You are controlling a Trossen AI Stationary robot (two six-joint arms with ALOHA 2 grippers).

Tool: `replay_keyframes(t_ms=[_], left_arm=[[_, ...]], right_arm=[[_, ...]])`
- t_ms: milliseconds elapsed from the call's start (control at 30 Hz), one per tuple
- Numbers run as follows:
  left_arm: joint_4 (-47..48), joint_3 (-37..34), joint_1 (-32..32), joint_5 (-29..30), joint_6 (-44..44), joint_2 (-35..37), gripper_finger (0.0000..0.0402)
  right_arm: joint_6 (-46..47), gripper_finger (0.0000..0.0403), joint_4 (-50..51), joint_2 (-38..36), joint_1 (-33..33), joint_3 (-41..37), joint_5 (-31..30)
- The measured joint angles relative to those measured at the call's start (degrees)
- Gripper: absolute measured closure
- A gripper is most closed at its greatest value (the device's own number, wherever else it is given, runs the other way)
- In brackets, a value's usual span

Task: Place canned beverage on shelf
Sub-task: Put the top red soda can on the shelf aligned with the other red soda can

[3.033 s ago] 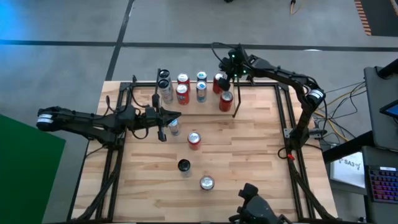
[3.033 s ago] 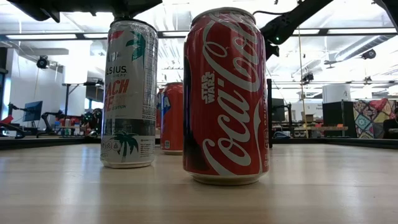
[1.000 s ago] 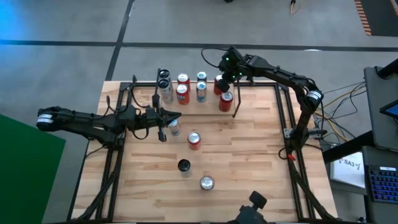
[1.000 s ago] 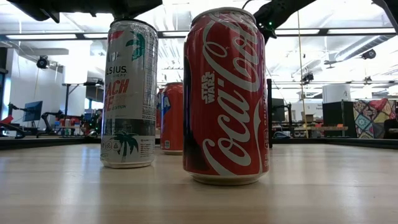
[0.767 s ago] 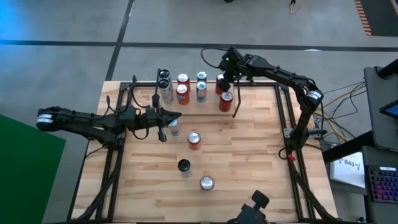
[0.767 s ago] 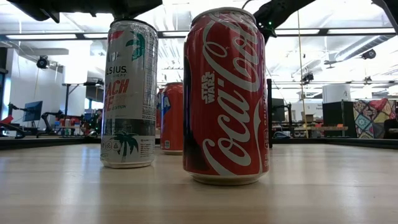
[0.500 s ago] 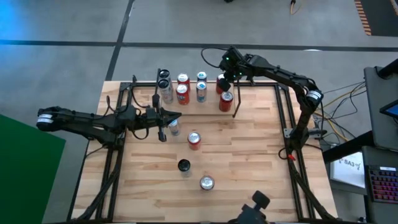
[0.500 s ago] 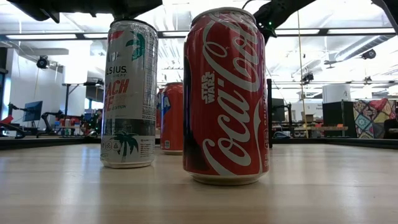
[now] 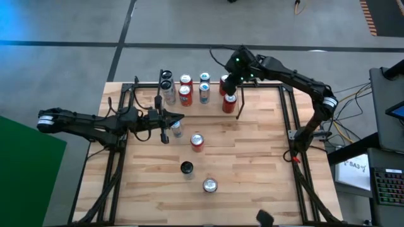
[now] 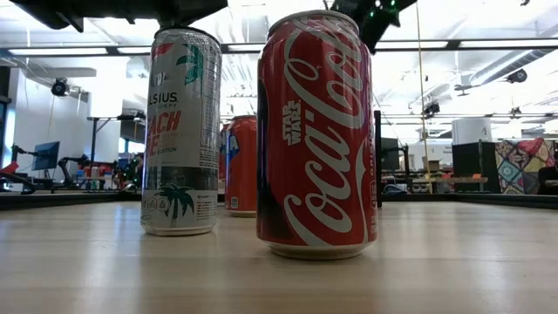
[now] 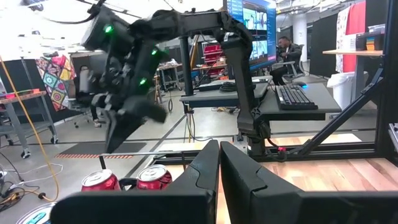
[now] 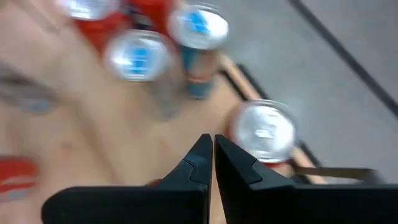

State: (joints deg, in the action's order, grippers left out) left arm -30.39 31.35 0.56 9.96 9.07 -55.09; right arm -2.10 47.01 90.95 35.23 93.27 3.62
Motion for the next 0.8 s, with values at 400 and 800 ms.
replay_keyframes(t_ms=[400,800], left_arm=[[0.99,0.0,-0.01,0.0,-0.99,0.11,0.0402],[0.88,0.0,-0.01,0.0,1.47,0.11,0.0402]], right_arm=[[6.89,0.0394,11.28,-2.49,-9.53,0.04,1.26],[12.67,0.0394,16.79,-1.82,-11.01,0.05,-2.16]])
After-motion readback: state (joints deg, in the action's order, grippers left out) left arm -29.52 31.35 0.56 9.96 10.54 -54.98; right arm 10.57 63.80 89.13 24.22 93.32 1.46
